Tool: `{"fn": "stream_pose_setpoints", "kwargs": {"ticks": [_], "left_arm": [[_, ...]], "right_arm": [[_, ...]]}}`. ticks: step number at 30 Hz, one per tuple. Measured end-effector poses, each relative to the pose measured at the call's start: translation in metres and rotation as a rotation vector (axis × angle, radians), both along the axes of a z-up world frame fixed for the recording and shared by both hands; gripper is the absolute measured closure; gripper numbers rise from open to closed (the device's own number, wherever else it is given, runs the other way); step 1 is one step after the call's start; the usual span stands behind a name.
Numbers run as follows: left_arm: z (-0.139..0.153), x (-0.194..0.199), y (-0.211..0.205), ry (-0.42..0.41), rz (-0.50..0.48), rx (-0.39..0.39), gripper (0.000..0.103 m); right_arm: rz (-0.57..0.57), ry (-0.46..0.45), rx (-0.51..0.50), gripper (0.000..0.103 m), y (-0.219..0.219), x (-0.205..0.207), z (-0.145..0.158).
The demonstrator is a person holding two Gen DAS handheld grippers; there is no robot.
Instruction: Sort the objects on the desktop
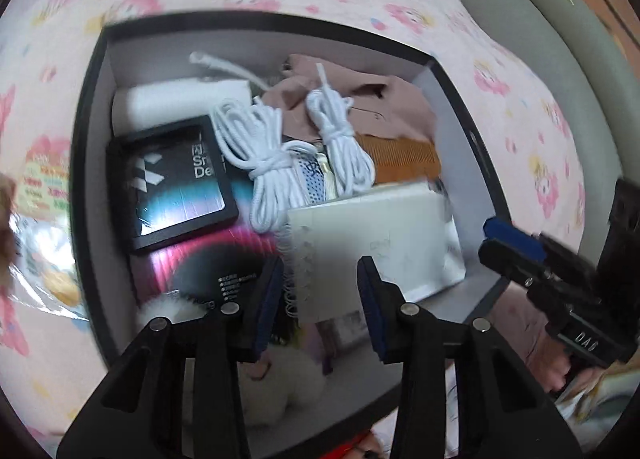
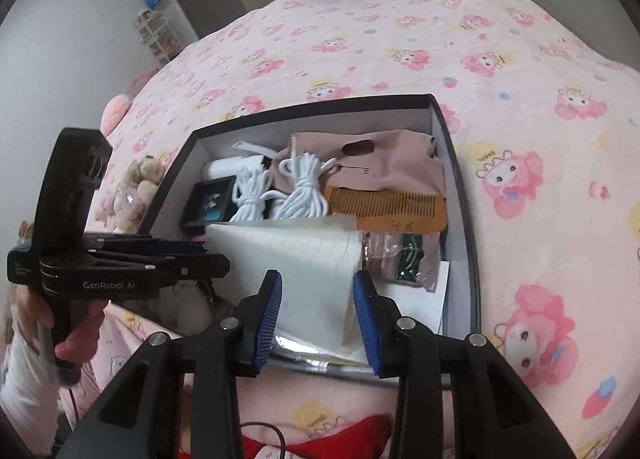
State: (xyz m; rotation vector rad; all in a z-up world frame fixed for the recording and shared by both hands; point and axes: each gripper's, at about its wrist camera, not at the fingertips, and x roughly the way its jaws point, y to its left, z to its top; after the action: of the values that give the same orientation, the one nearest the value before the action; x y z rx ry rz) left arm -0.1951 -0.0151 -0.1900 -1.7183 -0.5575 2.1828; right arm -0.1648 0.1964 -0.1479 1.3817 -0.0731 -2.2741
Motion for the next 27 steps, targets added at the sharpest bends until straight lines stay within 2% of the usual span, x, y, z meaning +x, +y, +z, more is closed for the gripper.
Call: {"fn": "stream_pose_setpoints", "kwargs": {"ticks": [1,5,8,11,13,15,17,20,23,25,27], "left_arm": [[-0.004,-0.003,-0.001,-0.015,0.018,0.013,0.073],[-0.010,-0.006,0.007,-0.054,0.031,0.037,0.074],[-0.014,-0.003,0.025,-0.104,-0.052,0.050,0.076],[-0.014,0.008,0.043,-0.108,-0.134,0.048,0.076],[-0.013,0.009,0.042,-0.089,-0.102,0.032,0.076],[-0.017,0.008,0.039,-0.097,-0.048,0.059,0.077],[-0.022,0.007,0.046,-0.114,-0.050,0.096,0.077],[-0.024,0.007,0.064,-0.098,-0.065,0.095,0.076],[-0.023,0.010,0.070,-0.082,-0.051,0.069,0.073],[-0.015,0.017,0.065,-0.062,-0.029,0.081,0.065],[0.005,0.031,0.058,0.003,0.003,0.057,0.057]], "right_arm": [[-0.010,-0.015,-0.010,0.070,0.000,-0.007,-0.003],[-0.030,-0.078,-0.010,0.070,-0.007,-0.035,-0.018],[-0.062,-0.076,0.046,0.070,-0.011,-0.047,-0.026],[-0.067,-0.036,0.046,0.070,-0.006,-0.043,-0.022],[-0.072,-0.014,0.049,0.070,-0.003,-0.040,-0.021],[-0.081,0.000,0.070,0.070,-0.001,-0.037,-0.023],[-0.109,0.009,0.108,0.070,0.001,-0.034,-0.024],[-0.131,0.002,0.122,0.070,0.004,-0.029,-0.024],[-0.162,-0.009,0.135,0.070,0.007,-0.023,-0.024],[-0.199,-0.007,0.153,0.070,0.010,-0.016,-0.022],[-0.233,0.001,0.146,0.070,0.015,-0.006,-0.014]]}}
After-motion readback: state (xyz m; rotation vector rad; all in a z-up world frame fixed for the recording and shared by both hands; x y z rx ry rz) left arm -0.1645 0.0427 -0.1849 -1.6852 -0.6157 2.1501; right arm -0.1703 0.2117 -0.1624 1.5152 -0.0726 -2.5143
